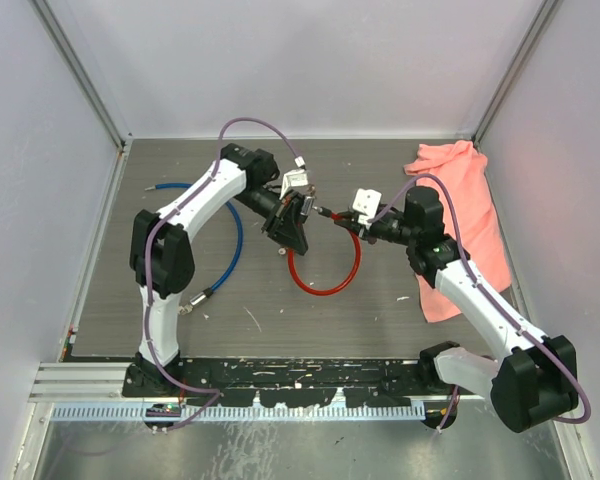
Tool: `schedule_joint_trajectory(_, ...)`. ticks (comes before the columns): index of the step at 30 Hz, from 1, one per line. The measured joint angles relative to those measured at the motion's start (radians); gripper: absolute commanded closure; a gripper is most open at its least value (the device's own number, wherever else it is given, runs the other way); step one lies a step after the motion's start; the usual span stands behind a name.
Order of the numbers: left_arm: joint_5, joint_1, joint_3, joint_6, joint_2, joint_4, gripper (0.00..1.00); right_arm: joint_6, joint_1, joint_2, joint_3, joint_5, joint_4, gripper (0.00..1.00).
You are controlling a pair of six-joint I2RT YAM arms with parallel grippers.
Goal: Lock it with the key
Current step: Lock the lock.
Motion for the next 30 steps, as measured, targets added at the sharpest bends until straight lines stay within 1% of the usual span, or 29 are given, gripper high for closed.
schedule_joint_trajectory(5,0.019,0.000,0.082,0.152,0.049,-0.109,1.00,0.000,0.011,0.000,0.000,-0.015,-0.006,0.99)
schedule_joint_trajectory(10,0.025,0.000,0.090,0.221,0.071,-0.128,1.00,0.000,0.012,0.000,0.000,-0.014,-0.024,0.99)
schedule_joint_trajectory(30,0.040,0.003,0.103,0.231,0.078,-0.128,1.00,-0.027,0.011,-0.013,0.058,-0.027,-0.147,0.99)
